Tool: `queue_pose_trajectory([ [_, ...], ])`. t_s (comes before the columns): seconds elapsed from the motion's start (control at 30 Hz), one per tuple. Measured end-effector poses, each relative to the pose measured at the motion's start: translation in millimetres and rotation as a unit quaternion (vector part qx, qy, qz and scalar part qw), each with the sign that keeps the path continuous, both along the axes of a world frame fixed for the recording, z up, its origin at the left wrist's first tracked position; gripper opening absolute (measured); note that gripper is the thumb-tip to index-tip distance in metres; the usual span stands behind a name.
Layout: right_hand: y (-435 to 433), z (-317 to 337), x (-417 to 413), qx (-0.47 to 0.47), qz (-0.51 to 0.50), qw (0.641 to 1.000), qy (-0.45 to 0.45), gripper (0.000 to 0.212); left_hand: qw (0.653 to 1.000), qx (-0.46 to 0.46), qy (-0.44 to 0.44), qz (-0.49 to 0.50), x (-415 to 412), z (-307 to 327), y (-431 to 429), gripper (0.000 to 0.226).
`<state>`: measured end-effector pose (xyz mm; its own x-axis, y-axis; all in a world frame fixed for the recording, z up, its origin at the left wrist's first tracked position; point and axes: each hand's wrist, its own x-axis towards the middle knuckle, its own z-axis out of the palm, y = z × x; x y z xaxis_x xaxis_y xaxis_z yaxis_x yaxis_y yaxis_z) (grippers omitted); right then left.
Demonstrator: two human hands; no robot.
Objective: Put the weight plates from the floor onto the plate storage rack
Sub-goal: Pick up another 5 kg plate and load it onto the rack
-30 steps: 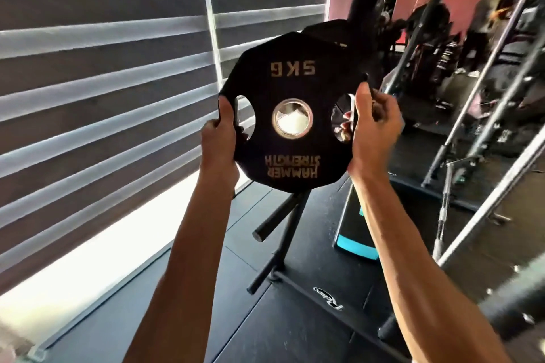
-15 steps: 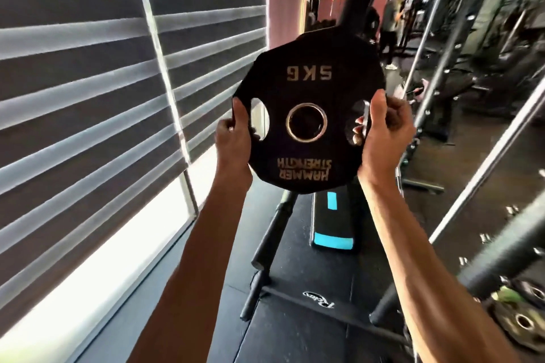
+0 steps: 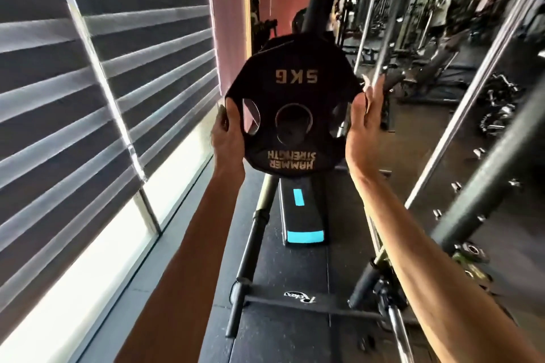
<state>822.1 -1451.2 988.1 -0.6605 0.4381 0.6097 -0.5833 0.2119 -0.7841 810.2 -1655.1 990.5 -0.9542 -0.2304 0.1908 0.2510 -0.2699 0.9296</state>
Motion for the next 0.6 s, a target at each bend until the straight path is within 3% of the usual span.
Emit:
queue_pose_trajectory([
  [0.17, 5, -2, -14, 0.030, 0.010, 0.999, -0.025, 0.057, 0.999, -0.045, 0.018, 0.014, -26, -5, 7, 0.056],
  [0.4, 22, 15, -45, 0.090, 0.061, 0.993, -0.037, 0.074, 1.000, 0.013, -0.013, -0.017, -46, -22, 19, 0.059],
  [0.6, 22, 21, -36, 0.121, 0.050, 0.990, -0.055, 0.066, 0.999, 0.009, -0.028, -0.024, -47, -18, 19, 0.057],
])
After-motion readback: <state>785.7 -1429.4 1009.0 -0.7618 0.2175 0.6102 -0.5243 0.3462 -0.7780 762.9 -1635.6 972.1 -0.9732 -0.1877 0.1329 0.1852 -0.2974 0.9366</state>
